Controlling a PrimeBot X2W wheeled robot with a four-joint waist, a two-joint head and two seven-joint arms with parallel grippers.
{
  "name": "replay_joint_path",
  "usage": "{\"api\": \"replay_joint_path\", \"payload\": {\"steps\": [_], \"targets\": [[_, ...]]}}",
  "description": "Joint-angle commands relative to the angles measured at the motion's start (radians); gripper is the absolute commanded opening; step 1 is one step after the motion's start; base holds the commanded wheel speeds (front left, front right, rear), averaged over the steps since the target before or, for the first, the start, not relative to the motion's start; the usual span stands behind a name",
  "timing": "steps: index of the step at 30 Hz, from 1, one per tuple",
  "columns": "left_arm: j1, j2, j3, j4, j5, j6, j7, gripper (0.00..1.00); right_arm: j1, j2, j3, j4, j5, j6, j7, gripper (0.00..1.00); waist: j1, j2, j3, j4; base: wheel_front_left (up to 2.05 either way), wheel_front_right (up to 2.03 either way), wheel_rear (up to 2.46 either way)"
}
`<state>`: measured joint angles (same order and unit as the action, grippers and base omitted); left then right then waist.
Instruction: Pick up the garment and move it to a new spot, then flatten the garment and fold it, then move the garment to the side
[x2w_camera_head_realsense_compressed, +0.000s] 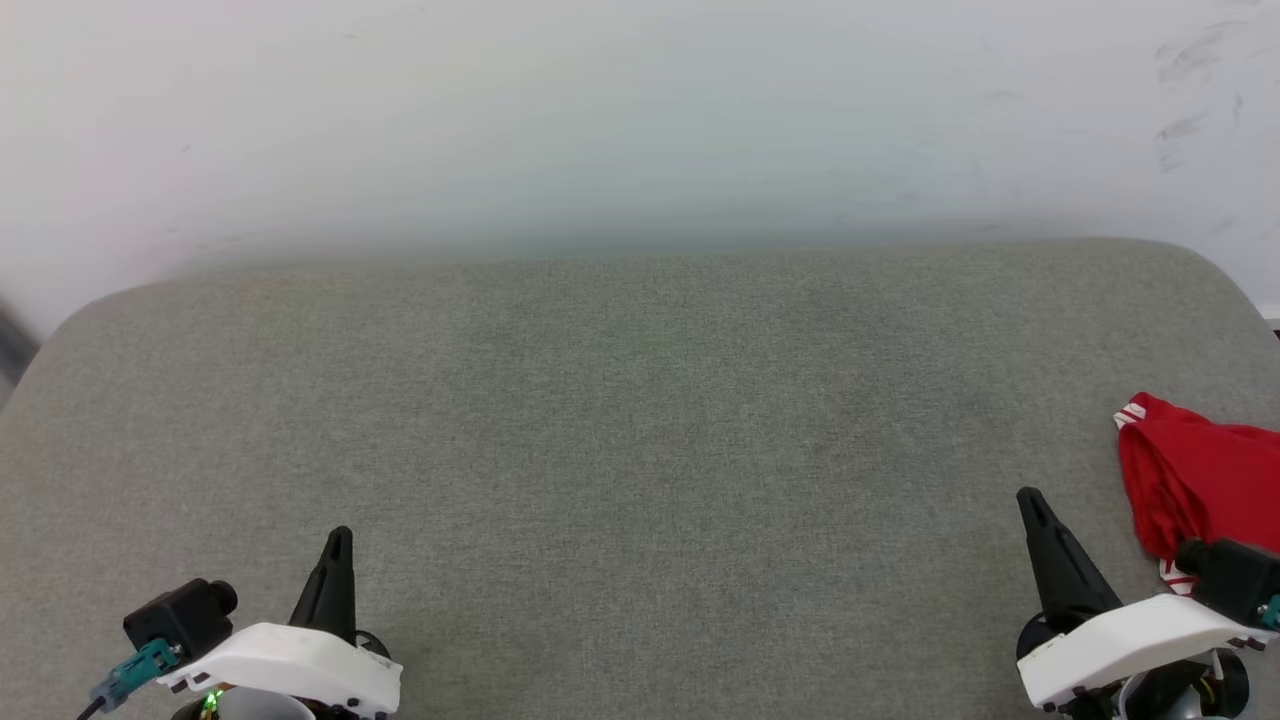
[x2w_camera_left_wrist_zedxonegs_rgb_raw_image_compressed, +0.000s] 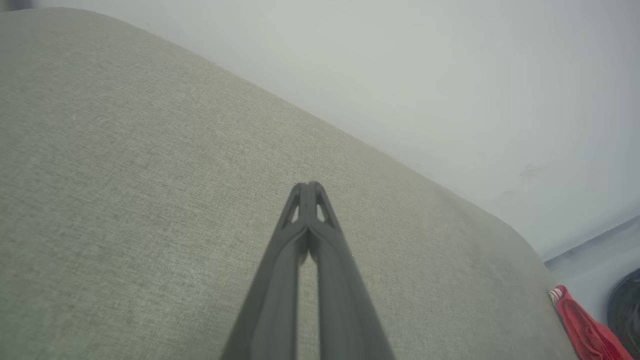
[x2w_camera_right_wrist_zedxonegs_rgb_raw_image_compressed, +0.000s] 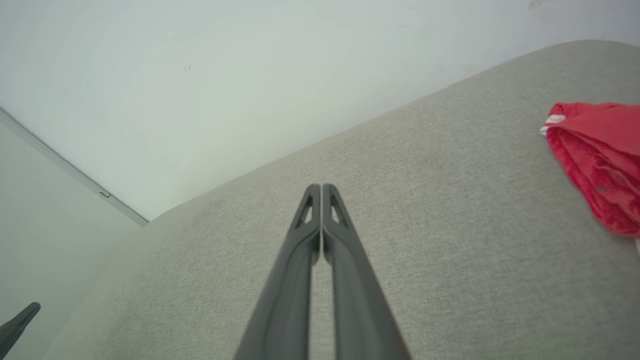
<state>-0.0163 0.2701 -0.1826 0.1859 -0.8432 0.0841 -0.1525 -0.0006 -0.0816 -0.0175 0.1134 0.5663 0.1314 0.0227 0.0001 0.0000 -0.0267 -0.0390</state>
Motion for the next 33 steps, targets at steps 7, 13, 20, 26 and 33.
{"api": "replay_joint_path", "payload": {"steps": [7,13,20,26,33], "targets": [[-0.041,-0.022,0.046,-0.003,-0.105,-0.032,0.033,0.0,-0.042,0.005,-0.015,0.007,0.142,0.0,0.012,0.0,0.0,0.0,0.002,0.003,0.0,0.0,0.0],[-0.047,-0.04,0.069,0.002,-0.169,-0.05,0.054,0.0,-0.049,0.008,-0.022,0.018,0.227,0.0,0.019,0.0,0.0,0.0,0.004,0.005,0.0,0.0,0.0],[-0.051,-0.057,0.091,0.007,-0.228,-0.066,0.074,0.0,-0.056,0.01,-0.03,0.029,0.307,0.0,0.027,0.0,-0.0001,0.0,0.006,0.008,0.0,0.0,0.0],[-0.056,-0.073,0.112,0.012,-0.284,-0.081,0.093,0.0,-0.061,0.012,-0.037,0.039,0.382,0.0,0.033,0.0,-0.0001,0.0,0.008,0.01,0.0,0.0,0.0],[-0.062,-0.091,0.134,0.017,-0.345,-0.098,0.114,0.0,-0.069,0.015,-0.045,0.051,0.465,0.0,0.04,0.0,-0.0001,0.0,0.01,0.013,0.0,0.0,0.0]]}}
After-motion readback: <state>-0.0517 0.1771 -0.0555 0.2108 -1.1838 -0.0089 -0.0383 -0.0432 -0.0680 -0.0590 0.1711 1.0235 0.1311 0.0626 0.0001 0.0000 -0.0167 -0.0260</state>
